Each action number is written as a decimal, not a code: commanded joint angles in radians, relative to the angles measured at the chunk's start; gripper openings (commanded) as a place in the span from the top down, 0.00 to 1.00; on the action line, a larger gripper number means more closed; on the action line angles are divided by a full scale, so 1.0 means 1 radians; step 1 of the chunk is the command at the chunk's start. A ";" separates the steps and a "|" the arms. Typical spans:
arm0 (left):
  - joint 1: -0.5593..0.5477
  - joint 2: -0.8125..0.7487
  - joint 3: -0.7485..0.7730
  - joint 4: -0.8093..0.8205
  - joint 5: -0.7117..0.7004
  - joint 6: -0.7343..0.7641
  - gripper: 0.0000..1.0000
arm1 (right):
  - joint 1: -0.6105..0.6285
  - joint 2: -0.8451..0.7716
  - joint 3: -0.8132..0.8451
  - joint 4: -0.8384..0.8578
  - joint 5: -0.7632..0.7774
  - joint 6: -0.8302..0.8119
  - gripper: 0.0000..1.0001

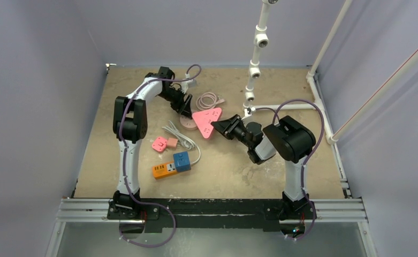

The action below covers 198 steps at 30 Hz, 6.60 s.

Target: Insert the plug

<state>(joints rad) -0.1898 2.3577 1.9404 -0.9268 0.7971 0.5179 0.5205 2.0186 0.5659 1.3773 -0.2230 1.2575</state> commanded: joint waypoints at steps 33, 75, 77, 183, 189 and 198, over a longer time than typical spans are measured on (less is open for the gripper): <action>-0.051 -0.232 -0.145 0.122 -0.033 0.003 0.25 | -0.143 0.005 0.196 -0.413 -0.292 -0.153 1.00; -0.176 -0.175 -0.274 0.151 -0.313 0.116 0.86 | -0.155 0.046 0.081 -0.274 -0.326 0.028 1.00; -0.178 -0.172 -0.282 0.144 -0.327 0.122 0.87 | -0.156 0.045 0.080 -0.273 -0.320 0.031 1.00; -0.109 -0.289 -0.434 0.157 -0.325 0.014 1.00 | -0.157 -0.147 -0.063 -0.110 -0.351 0.155 1.00; -0.109 -0.292 -0.430 0.156 -0.332 0.014 1.00 | -0.150 -0.121 -0.058 -0.106 -0.354 0.151 1.00; -0.109 -0.293 -0.423 0.148 -0.336 0.016 1.00 | -0.148 -0.100 -0.054 -0.113 -0.357 0.135 1.00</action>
<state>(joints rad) -0.2905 2.0384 1.5249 -0.7563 0.5423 0.5186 0.3664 1.9236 0.5034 1.2247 -0.5697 1.4200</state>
